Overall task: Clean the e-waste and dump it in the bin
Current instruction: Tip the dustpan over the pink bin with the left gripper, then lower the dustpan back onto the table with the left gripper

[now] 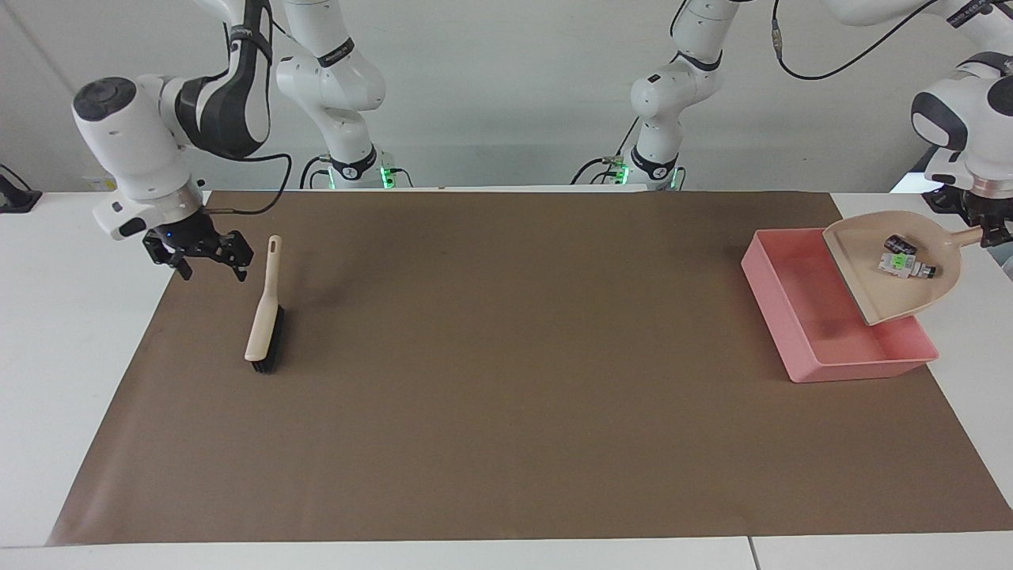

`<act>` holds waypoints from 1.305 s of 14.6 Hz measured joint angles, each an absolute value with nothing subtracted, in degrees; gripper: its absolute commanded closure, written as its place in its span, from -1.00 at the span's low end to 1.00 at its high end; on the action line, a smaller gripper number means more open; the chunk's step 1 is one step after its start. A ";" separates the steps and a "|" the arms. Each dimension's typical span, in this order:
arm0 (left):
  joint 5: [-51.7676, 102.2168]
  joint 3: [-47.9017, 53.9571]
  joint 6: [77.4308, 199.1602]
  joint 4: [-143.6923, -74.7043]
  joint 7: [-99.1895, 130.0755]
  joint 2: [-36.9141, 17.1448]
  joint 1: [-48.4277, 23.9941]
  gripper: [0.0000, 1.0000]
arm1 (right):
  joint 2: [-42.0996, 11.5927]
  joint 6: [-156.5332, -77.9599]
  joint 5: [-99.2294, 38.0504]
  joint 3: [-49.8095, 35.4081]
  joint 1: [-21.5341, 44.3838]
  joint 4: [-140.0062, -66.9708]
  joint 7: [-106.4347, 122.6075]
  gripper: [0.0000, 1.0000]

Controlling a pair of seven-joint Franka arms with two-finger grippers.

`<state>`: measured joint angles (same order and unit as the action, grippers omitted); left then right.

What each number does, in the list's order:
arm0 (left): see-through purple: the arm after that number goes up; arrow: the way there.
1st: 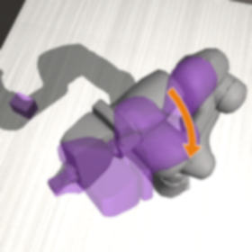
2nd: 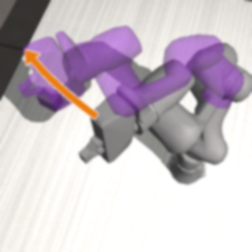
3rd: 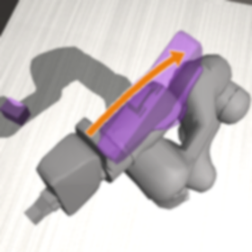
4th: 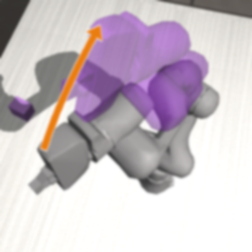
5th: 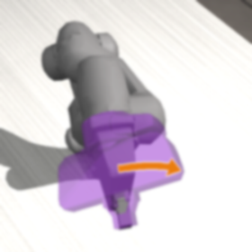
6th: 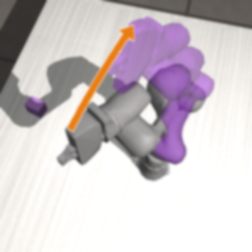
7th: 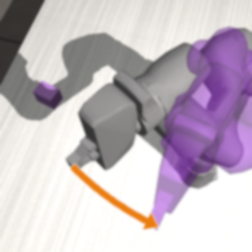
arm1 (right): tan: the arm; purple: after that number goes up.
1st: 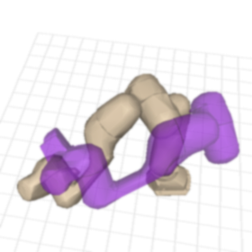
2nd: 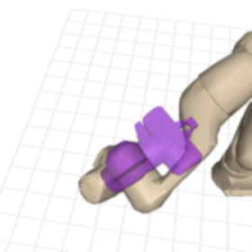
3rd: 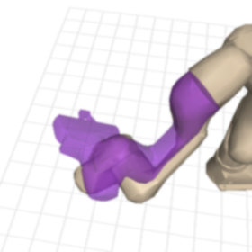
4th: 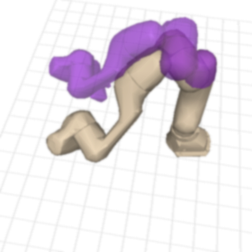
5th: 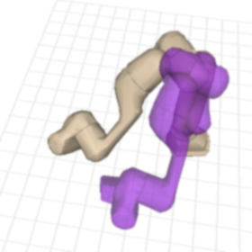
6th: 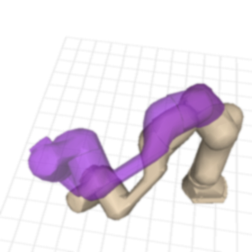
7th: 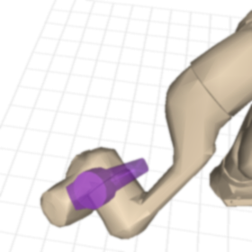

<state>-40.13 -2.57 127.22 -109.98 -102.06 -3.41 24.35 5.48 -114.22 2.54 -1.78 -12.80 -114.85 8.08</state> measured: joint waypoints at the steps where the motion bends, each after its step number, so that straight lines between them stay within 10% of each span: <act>1: -43.34 -2.50 127.33 -110.61 -100.47 -3.39 23.56 1.00 | 5.92 -110.17 2.54 -2.06 -12.46 -111.45 5.54 -1.00; 6: -54.11 -2.46 124.78 -111.24 -93.29 -2.65 20.04 1.00 | 4.56 -91.05 2.56 -2.52 -11.38 -94.53 -5.36 -1.00; 19: -61.59 -1.74 108.95 -109.26 -88.87 4.35 8.49 0.97 | 1.40 -89.94 2.55 -1.74 -7.27 -92.14 -7.69 -1.00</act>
